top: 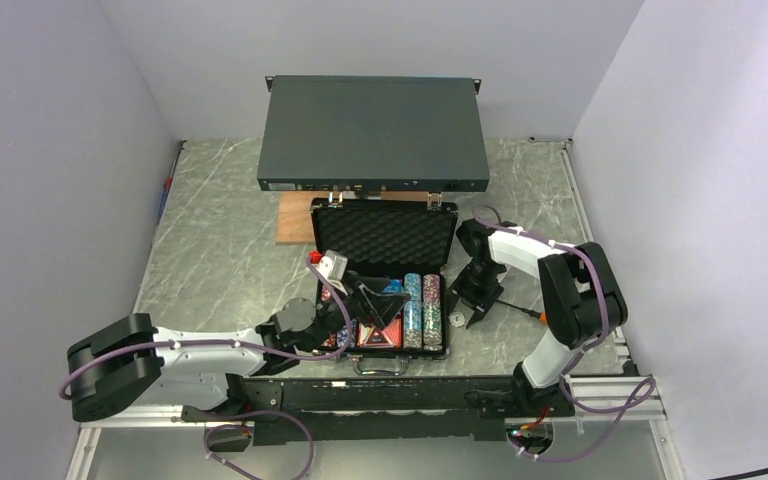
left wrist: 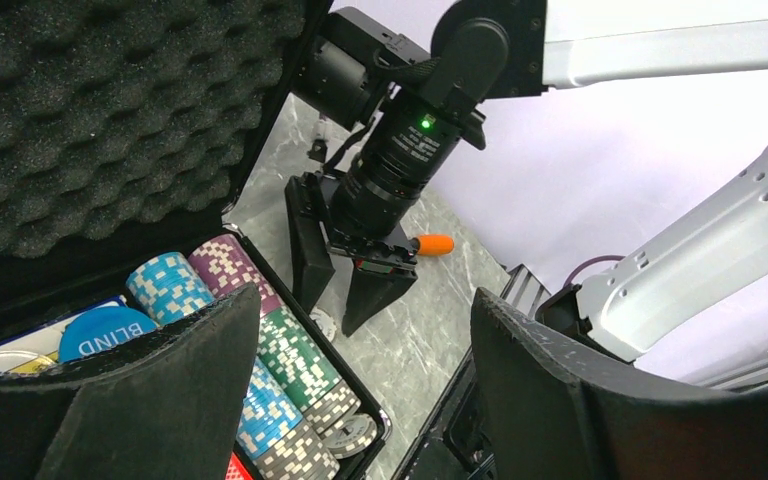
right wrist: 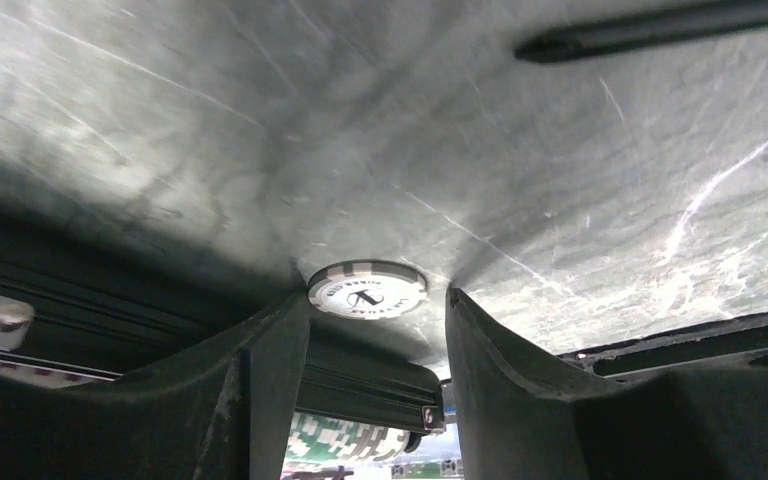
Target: Pack up texas hold em set
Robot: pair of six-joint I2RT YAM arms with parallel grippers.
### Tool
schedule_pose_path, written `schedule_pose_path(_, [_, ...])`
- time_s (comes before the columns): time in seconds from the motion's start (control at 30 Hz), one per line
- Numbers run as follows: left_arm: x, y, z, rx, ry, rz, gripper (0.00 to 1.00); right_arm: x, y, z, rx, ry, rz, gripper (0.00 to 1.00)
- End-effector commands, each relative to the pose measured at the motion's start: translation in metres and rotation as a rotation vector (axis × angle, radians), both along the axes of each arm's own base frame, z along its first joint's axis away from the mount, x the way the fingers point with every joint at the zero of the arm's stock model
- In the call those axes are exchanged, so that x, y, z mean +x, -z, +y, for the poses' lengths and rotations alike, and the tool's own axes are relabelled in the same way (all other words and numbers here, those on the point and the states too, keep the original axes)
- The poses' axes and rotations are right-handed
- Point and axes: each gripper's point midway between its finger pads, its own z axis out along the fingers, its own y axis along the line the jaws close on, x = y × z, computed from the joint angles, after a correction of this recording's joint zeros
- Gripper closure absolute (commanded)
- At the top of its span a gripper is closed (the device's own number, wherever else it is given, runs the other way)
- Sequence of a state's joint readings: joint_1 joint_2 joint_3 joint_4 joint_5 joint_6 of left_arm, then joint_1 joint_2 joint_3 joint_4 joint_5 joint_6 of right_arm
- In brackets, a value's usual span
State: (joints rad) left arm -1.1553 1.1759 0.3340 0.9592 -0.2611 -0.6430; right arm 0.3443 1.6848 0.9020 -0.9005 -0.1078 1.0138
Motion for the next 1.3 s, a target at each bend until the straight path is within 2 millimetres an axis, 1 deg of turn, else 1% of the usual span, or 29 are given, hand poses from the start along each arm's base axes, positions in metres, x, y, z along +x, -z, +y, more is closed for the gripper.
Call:
schedule_pose_path(0.0, [0.002, -0.011, 0.01, -0.029, -0.028, -0.031, 0.2, -0.033, 0.022, -0.006, -0.069, 0.075, 0.069, 0.45])
schedule_pose_path(0.1, [0.003, -0.012, 0.012, -0.029, -0.037, -0.038, 0.2, -0.029, 0.022, -0.01, -0.089, 0.09, 0.031, 0.46])
schedule_pose_path(0.3, [0.002, -0.013, 0.01, -0.028, -0.029, -0.038, 0.2, -0.024, 0.028, -0.016, -0.108, 0.063, 0.03, 0.48])
schedule_pose_path(0.47, [0.001, -0.009, 0.008, -0.027, -0.022, -0.026, 0.2, -0.017, 0.029, -0.026, -0.112, 0.043, -0.014, 0.47])
schedule_pose_path(0.5, [0.001, -0.009, 0.008, -0.029, -0.022, -0.025, 0.2, -0.015, 0.03, -0.03, -0.127, 0.038, -0.025, 0.48])
schedule_pose_path(0.57, [0.002, -0.01, 0.008, -0.031, -0.022, -0.027, 0.2, -0.013, 0.031, -0.035, -0.14, 0.026, -0.033, 0.49])
schedule_pose_path(0.6, [0.002, -0.01, 0.007, -0.028, -0.021, -0.029, 0.2, -0.012, 0.032, -0.035, -0.134, 0.019, -0.033, 0.5])
schedule_pose_path(0.67, [0.002, -0.01, 0.006, -0.023, -0.021, -0.028, 0.2, -0.011, 0.033, -0.032, -0.113, 0.006, -0.04, 0.56])
schedule_pose_path(0.77, [0.002, -0.011, 0.004, -0.026, -0.016, -0.027, 0.2, -0.008, 0.038, -0.033, -0.114, -0.022, -0.052, 0.59])
schedule_pose_path(0.97, [0.001, -0.007, 0.004, -0.028, -0.012, -0.014, 0.2, -0.006, 0.038, -0.038, -0.134, -0.073, -0.039, 0.53])
schedule_pose_path(1.13, [0.001, -0.006, 0.004, -0.023, -0.012, -0.014, 0.2, -0.004, 0.037, -0.045, -0.151, -0.095, -0.039, 0.51])
schedule_pose_path(1.27, [0.001, -0.006, 0.003, -0.025, -0.009, -0.015, 0.2, 0.0, 0.038, -0.046, -0.15, -0.113, -0.049, 0.5])
